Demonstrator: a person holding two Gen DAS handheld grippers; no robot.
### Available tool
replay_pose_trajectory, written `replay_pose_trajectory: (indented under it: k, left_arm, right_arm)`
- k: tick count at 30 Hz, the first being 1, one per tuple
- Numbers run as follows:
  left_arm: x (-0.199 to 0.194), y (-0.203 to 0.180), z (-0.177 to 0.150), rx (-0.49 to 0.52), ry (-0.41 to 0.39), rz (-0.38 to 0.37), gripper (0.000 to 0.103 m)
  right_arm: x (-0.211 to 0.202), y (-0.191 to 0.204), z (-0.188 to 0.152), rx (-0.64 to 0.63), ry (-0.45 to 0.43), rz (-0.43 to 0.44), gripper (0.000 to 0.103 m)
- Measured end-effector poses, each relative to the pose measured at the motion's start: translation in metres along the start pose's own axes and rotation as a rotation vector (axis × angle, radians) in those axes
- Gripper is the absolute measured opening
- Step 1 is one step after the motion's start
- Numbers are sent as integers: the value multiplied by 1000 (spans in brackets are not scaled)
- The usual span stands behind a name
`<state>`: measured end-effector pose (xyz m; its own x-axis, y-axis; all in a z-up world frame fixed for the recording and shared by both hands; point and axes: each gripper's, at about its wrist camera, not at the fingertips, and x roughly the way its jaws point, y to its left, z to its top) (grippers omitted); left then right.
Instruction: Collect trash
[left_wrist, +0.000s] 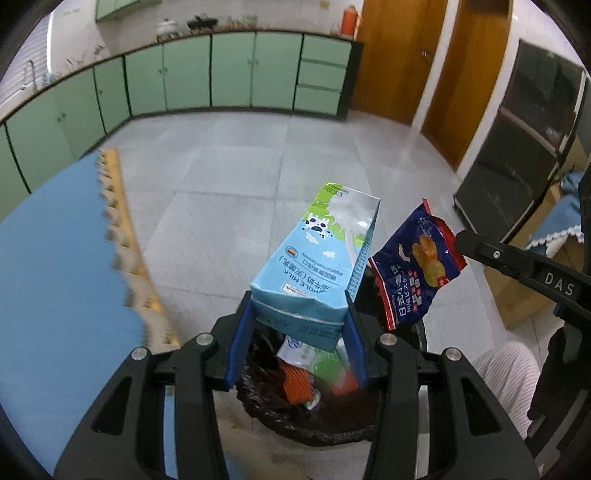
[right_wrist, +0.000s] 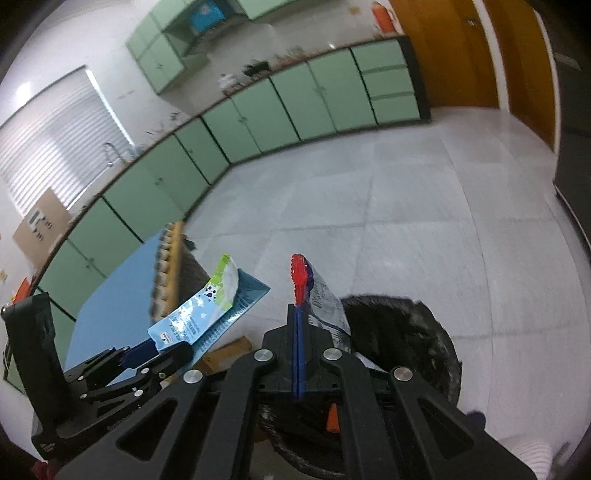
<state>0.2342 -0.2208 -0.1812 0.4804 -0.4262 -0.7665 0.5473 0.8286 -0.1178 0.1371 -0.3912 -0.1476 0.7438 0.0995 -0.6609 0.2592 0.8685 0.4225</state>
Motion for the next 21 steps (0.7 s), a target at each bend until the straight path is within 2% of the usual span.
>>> replay_pose_trajectory:
  k: [3, 7, 9, 12, 14, 15, 19, 21]
  left_arm:
    - [15, -9, 5, 13, 37, -9, 43]
    - [21, -9, 9, 13, 54, -19, 49]
    - [21, -7, 10, 10, 52, -20, 50]
    - [18, -3, 12, -3, 48, -23, 51]
    - [12, 0, 11, -13, 41, -25, 51]
    - [10, 0, 11, -14, 33, -24, 52]
    - [-8, -1, 14, -15, -11, -14, 57]
    - [-19, -1, 15, -14, -36, -9, 58]
  right_arm:
    - [7, -4, -5, 4, 22, -16, 0]
    - [10, -4, -5, 7, 27, -33, 6]
    - [9, -2, -4, 8, 24, -40, 14]
    - [6, -1, -3, 3, 18, -51, 19]
    - [2, 1, -2, -4, 11, -54, 30]
    - [0, 4, -1, -14, 4, -58, 36]
    - [-11, 16, 0, -59, -22, -70, 44]
    - [-19, 23, 1, -77, -40, -71, 51]
